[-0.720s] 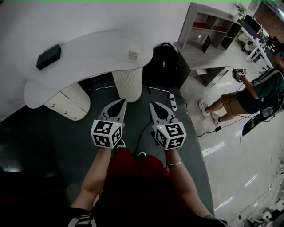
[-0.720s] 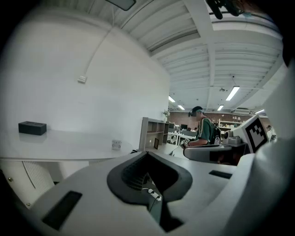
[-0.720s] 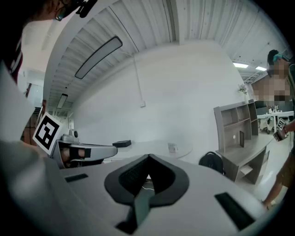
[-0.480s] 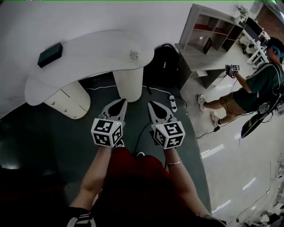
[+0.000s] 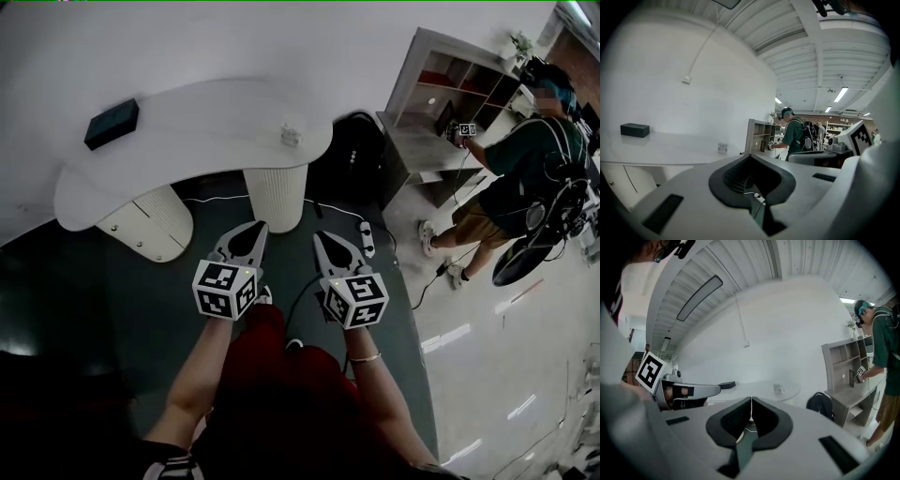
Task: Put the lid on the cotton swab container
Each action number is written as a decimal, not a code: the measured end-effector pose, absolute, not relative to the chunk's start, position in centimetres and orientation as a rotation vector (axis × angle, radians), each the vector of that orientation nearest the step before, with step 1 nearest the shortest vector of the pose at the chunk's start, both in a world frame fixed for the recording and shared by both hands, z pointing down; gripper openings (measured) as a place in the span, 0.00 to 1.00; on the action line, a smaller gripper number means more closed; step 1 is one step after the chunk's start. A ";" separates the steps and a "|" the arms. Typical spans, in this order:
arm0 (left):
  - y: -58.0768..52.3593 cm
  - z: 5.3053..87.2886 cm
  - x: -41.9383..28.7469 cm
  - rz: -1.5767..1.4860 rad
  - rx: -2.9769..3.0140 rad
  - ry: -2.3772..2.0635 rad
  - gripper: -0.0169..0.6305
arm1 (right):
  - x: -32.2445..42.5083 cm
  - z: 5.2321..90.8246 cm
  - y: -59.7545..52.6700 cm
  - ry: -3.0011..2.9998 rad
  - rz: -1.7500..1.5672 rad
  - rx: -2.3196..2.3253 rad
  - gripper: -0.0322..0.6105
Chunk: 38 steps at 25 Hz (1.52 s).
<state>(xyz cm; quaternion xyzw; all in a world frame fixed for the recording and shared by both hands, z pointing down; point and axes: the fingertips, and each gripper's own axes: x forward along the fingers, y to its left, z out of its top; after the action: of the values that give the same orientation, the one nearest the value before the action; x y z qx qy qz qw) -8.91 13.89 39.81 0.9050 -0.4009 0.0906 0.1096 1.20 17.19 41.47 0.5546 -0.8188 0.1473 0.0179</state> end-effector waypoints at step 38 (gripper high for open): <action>-13.2 45.1 -6.4 0.424 2.693 -0.953 0.07 | 2.3 46.6 -9.1 -2.332 0.506 1.720 0.08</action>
<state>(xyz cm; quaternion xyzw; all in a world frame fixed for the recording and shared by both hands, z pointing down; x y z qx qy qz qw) -6.40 -13.25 45.05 0.9250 -0.3272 0.1456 0.1266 2.29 -9.14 46.58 0.5818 -0.7888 0.1711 0.0996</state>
